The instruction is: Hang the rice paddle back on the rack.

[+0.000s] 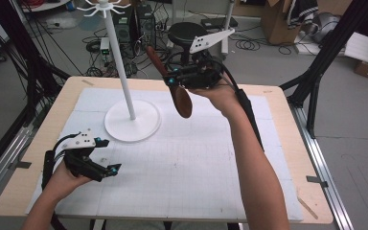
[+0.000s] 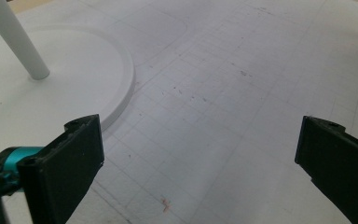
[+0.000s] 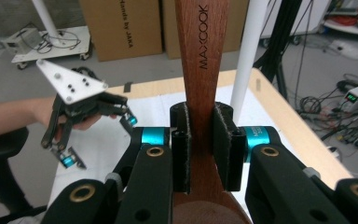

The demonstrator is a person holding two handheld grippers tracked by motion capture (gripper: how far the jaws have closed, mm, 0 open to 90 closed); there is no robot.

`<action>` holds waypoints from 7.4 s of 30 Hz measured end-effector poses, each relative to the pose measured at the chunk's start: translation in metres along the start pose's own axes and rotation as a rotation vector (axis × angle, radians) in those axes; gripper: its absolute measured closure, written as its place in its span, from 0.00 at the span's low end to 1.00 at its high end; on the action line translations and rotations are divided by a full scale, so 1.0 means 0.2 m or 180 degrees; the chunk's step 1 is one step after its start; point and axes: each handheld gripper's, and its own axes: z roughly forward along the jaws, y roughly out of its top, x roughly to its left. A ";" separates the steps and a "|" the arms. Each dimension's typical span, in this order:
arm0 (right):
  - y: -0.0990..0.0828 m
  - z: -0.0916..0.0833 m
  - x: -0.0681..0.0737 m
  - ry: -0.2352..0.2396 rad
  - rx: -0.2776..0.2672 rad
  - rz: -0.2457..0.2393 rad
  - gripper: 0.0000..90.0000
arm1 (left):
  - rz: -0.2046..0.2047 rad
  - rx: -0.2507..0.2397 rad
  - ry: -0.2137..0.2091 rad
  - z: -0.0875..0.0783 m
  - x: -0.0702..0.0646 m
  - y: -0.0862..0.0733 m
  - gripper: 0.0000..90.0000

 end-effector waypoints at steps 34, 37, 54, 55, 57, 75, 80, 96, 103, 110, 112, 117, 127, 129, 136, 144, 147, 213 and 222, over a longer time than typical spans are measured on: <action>0.28 0.12 -0.13 -0.0099 -0.0030 0.0049 0.88 | 0.0023 -0.0033 -0.0031 -0.01 0.00 0.01 0.02; 0.29 0.13 -0.14 -0.0116 -0.0036 0.0047 0.88 | 0.0020 -0.0034 -0.0034 -0.01 -0.01 0.01 0.02; 0.36 0.18 -0.17 -0.0209 -0.0019 0.0052 0.88 | 0.0020 -0.0049 -0.0050 -0.01 -0.01 0.01 0.02; 0.37 0.19 -0.17 -0.0214 -0.0030 0.0054 0.88 | 0.0017 -0.0048 -0.0050 -0.01 -0.01 0.01 0.02; 0.37 0.19 -0.17 -0.0221 -0.0034 0.0055 0.88 | 0.0034 -0.0046 -0.0060 0.00 -0.01 0.01 0.02; 0.40 0.25 -0.21 -0.0309 -0.0015 0.0109 0.88 | 0.0025 -0.0056 -0.0084 -0.01 -0.01 0.01 0.02; 0.39 0.26 -0.21 -0.0293 -0.0045 0.0133 0.88 | 0.0028 -0.0056 -0.0081 -0.01 -0.01 0.01 0.02; 0.39 0.29 -0.23 -0.0301 -0.0087 0.0164 0.87 | 0.0022 -0.0063 -0.0089 -0.01 -0.01 0.01 0.02; 0.38 0.30 -0.24 -0.0293 -0.0094 0.0176 0.87 | 0.0031 -0.0062 -0.0085 -0.01 -0.01 0.01 0.02; 0.38 0.32 -0.24 -0.0291 -0.0102 0.0199 0.87 | 0.0028 -0.0064 -0.0082 -0.01 -0.01 0.01 0.02; 0.37 0.32 -0.24 -0.0293 -0.0105 0.0211 0.87 | 0.0043 -0.0058 -0.0083 -0.01 -0.01 0.01 0.02; 0.37 0.33 -0.25 -0.0301 -0.0138 0.0202 0.87 | 0.0040 -0.0061 -0.0084 -0.01 -0.01 0.01 0.02; 0.36 0.34 -0.26 -0.0280 -0.0107 0.0259 0.86 | 0.0047 -0.0055 -0.0097 -0.01 -0.01 0.01 0.02; 0.36 0.35 -0.26 -0.0287 -0.0113 0.0251 0.86 | 0.0045 -0.0052 -0.0095 -0.01 -0.01 0.01 0.02; 0.36 0.35 -0.26 -0.0295 -0.0122 0.0267 0.82 | 0.0053 -0.0054 -0.0093 -0.01 -0.01 0.01 0.02; 0.35 0.34 -0.27 -0.0273 -0.0104 0.0291 0.79 | 0.0049 -0.0050 -0.0088 -0.01 -0.02 0.01 0.02; 0.35 0.33 -0.26 -0.0224 -0.0117 0.0289 0.78 | 0.0049 -0.0050 -0.0087 -0.01 -0.02 0.01 0.02; -0.34 -0.12 0.22 -0.0498 -0.0335 0.0363 0.01 | -0.0135 -0.0276 0.0084 -0.05 0.02 0.02 0.02; -0.51 -0.21 0.24 -0.0588 -0.0385 0.0516 0.00 | -0.0185 -0.0361 0.0057 -0.07 0.03 0.02 0.02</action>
